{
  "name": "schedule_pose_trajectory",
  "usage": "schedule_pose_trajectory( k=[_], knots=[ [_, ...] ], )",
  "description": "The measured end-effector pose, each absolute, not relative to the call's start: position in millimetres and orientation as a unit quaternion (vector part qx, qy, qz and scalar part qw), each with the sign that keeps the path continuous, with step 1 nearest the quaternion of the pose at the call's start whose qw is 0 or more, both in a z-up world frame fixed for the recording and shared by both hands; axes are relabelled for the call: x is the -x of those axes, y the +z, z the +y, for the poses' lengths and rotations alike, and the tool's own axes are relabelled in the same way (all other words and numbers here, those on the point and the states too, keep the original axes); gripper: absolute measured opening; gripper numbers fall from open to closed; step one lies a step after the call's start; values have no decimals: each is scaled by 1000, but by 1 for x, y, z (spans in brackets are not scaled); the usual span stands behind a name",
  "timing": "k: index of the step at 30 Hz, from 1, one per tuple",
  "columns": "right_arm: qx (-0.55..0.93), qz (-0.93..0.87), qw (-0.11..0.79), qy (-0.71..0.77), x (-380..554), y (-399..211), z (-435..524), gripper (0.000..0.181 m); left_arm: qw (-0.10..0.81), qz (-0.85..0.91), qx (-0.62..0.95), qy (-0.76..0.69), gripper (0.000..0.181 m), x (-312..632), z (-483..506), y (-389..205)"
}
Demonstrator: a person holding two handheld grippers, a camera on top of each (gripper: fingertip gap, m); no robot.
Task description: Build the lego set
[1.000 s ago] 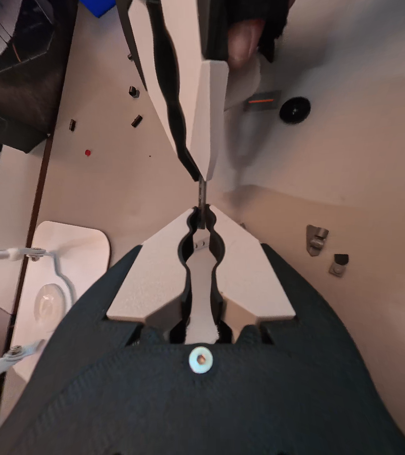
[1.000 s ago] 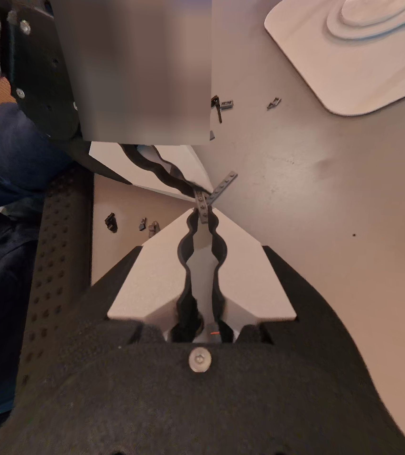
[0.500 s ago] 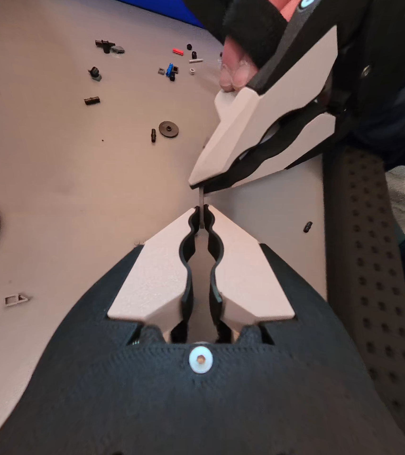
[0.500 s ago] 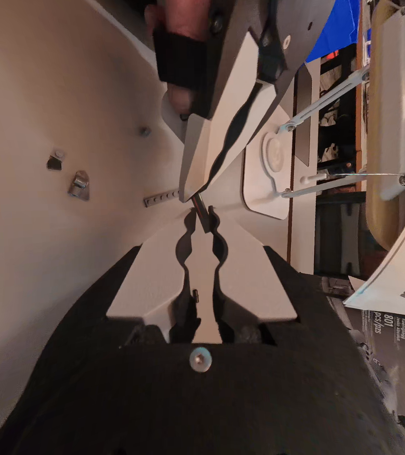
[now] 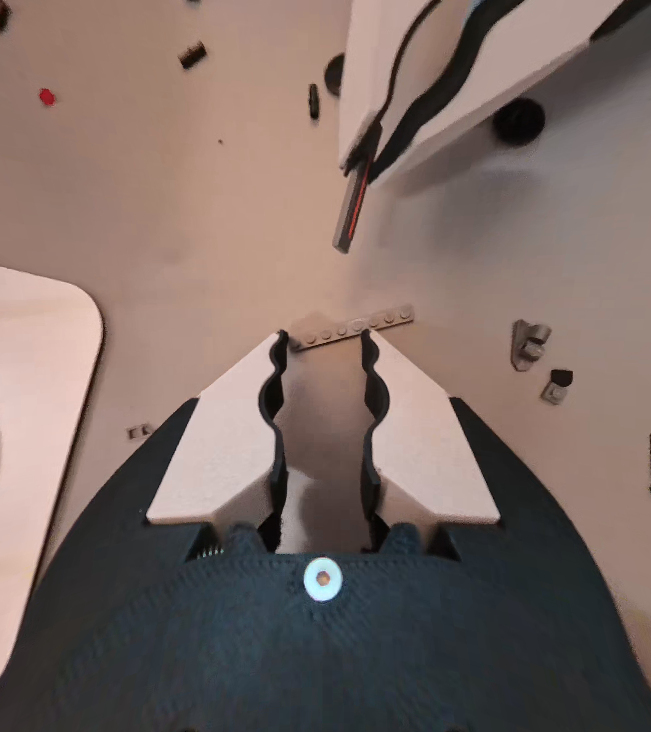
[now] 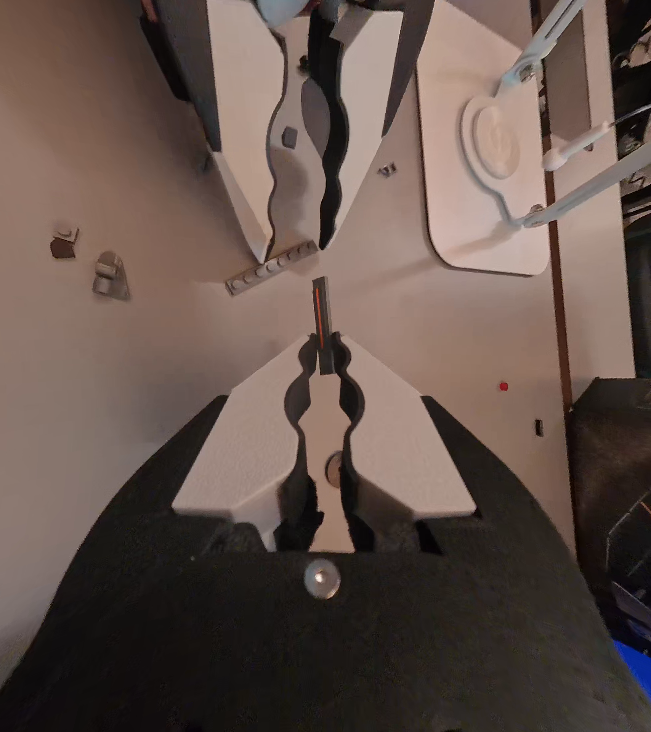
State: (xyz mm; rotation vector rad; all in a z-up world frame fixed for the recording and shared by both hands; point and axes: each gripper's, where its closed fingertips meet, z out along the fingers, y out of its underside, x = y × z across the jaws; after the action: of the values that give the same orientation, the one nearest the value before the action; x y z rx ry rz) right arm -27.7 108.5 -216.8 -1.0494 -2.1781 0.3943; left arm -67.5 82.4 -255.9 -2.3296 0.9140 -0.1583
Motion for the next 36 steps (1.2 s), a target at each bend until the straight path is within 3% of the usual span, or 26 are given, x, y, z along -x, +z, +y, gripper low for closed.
schedule_pose_trajectory(
  k=[10,16,23,30,36],
  knots=[
    [435,-829,306,171,24,-225,113,6,264,349,889,-135,36,50,51,-255],
    [446,-830,286,176,22,-230,112,5,250,372,891,-79,35,59,45,-258],
    [456,-825,283,178,21,-229,114,5,260,341,902,-48,15,53,60,-258],
    [491,-805,274,192,21,-229,122,5,284,231,927,-78,16,38,84,-259],
    [507,-796,258,208,19,-229,121,5,282,238,924,-103,26,33,79,-258]
  ],
)
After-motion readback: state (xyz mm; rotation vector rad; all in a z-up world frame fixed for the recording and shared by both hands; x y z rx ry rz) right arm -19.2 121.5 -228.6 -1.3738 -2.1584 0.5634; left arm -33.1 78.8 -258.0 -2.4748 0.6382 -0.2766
